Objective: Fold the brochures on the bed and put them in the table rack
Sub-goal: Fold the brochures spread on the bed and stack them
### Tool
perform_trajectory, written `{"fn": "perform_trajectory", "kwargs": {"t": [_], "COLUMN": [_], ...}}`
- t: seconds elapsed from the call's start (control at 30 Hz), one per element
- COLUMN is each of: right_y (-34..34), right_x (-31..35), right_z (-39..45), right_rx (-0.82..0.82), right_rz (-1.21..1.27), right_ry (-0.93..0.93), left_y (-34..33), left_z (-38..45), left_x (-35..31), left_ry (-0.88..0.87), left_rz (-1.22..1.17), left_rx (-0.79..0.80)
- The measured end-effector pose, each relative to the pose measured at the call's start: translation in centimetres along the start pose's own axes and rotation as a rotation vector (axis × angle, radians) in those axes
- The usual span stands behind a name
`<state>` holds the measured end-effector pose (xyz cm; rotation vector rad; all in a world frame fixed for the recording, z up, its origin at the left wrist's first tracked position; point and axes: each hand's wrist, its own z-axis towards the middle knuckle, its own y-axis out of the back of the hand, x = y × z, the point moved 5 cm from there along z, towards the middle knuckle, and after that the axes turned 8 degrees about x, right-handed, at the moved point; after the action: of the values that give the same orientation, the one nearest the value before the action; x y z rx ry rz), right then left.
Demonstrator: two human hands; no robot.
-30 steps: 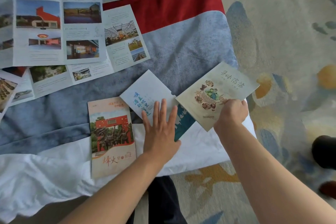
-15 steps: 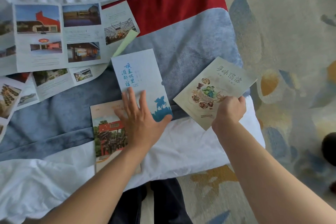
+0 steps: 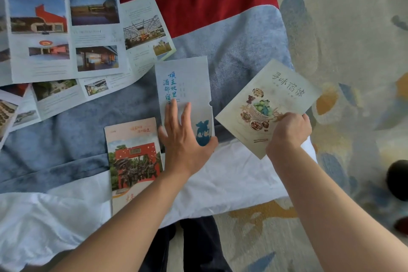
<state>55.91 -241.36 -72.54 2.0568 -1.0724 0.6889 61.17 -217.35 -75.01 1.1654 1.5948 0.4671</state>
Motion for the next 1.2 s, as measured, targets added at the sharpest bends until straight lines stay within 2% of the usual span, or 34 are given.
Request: {"fn": "perform_trajectory", "kwargs": {"t": [0.27, 0.5, 0.67, 0.77, 0.93, 1.03, 1.2], "right_y": [1.1, 0.2, -0.1, -0.5, -2.2, -3.5, -5.3], "right_x": [-0.6, -1.7, -2.1, -3.0, -4.7, -5.4, -5.1], "right_z": [0.5, -0.7, -1.6, -2.0, -3.7, -4.7, -6.5], "right_rx": [0.039, 0.158, 0.230, 0.254, 0.355, 0.411, 0.542], "right_rz": [0.002, 0.022, -0.092, -0.104, -0.141, -0.182, -0.231], "right_ry": [-0.069, 0.009, 0.136, 0.116, 0.015, 0.037, 0.194], "left_y": [1.1, 1.4, 1.0, 1.0, 0.5, -0.2, -0.5], "left_z": [-0.1, -0.2, -0.4, -0.5, -1.2, -1.8, -1.9], "left_x": [-0.3, -1.0, -1.3, -1.7, -3.4, -4.0, -3.6], "left_ry": [-0.079, -0.109, -0.137, -0.142, -0.282, -0.255, -0.158], "left_rz": [-0.077, -0.055, 0.032, 0.046, 0.122, 0.110, 0.063], "left_rx": [-0.009, 0.009, 0.035, 0.042, 0.078, 0.118, 0.163]}}
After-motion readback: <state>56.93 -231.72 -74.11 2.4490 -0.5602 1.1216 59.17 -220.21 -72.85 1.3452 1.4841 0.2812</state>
